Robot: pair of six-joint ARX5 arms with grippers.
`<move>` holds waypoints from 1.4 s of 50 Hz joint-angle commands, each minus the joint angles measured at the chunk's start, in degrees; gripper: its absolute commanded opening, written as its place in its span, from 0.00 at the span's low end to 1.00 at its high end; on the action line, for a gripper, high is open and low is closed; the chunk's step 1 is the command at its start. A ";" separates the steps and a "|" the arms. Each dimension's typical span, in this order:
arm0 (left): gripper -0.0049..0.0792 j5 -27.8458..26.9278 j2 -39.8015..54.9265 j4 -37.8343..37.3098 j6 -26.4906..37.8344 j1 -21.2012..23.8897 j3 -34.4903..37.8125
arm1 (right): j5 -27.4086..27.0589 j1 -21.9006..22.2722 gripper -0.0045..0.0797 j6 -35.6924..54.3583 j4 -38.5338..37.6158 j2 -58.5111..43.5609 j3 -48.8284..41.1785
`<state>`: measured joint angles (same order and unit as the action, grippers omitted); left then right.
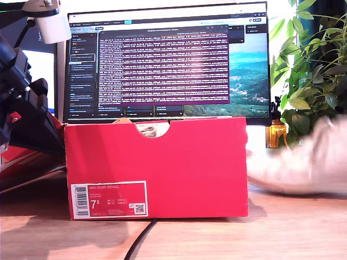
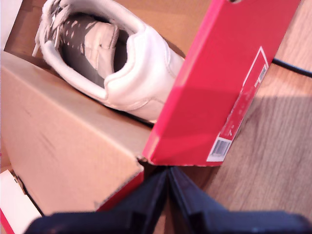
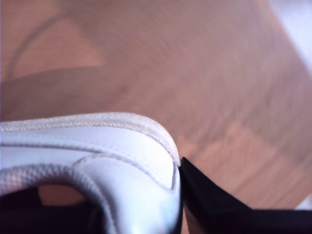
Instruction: Pack the white shoes by picking the first shoe and placing it inside the red shoebox, left side, then picking and rotating the second shoe and placing it in the shoebox
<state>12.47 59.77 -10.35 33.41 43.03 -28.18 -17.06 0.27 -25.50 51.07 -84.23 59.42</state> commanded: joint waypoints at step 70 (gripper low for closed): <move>0.04 -0.44 0.28 0.98 0.02 0.00 -0.31 | 14.45 -25.03 0.04 69.53 -32.20 -7.85 32.87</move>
<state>12.25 59.77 -10.33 33.43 43.03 -28.18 -2.11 -24.21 44.27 21.78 -92.40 91.42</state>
